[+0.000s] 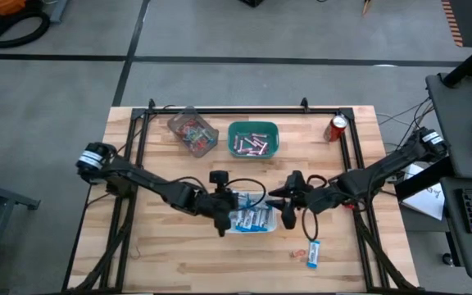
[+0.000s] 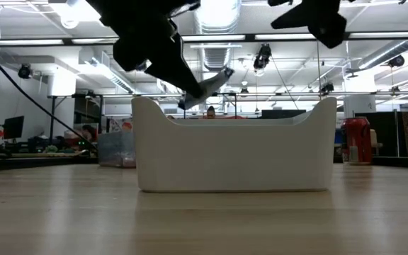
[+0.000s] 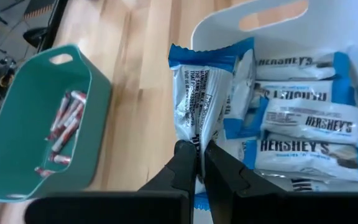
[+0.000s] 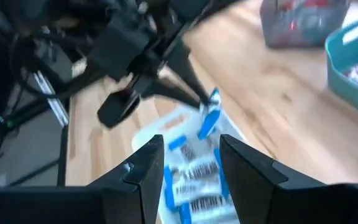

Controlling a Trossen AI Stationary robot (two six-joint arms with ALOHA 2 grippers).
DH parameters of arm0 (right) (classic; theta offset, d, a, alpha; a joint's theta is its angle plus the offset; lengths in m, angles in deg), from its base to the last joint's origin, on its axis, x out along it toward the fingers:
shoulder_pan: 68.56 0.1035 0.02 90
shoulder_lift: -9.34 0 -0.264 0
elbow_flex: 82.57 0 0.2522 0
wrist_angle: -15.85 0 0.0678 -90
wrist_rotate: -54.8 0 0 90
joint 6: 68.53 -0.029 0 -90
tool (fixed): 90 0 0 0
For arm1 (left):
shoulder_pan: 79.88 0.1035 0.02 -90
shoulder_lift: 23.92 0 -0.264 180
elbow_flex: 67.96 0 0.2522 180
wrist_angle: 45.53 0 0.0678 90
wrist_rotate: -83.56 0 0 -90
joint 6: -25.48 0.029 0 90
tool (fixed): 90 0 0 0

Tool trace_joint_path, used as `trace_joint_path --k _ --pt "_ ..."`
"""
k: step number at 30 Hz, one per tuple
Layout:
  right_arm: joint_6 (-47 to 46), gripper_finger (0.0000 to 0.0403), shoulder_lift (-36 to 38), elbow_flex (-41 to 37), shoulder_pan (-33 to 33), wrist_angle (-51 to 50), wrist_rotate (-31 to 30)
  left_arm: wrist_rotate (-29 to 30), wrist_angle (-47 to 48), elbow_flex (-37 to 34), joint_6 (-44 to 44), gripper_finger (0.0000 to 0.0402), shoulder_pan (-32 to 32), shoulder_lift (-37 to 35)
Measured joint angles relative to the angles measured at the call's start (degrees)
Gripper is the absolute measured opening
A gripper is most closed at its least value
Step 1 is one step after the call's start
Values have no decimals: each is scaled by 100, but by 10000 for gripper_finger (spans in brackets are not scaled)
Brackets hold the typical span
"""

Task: Sort candy
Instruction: Put the white chocolate bar into the white bin

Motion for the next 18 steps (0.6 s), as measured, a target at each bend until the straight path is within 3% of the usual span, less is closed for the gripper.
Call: trace_joint_path --k 9,13,18 --pt "-530 148 -114 954 30 -1846 252 -288 -131 26 -240 6 -22 33" --pt "-608 148 -138 1244 38 -2318 364 -724 -250 37 -489 7 -31 33" --pt "-1029 148 -138 1430 39 -2874 470 -763 -251 37 -544 21 -33 33"
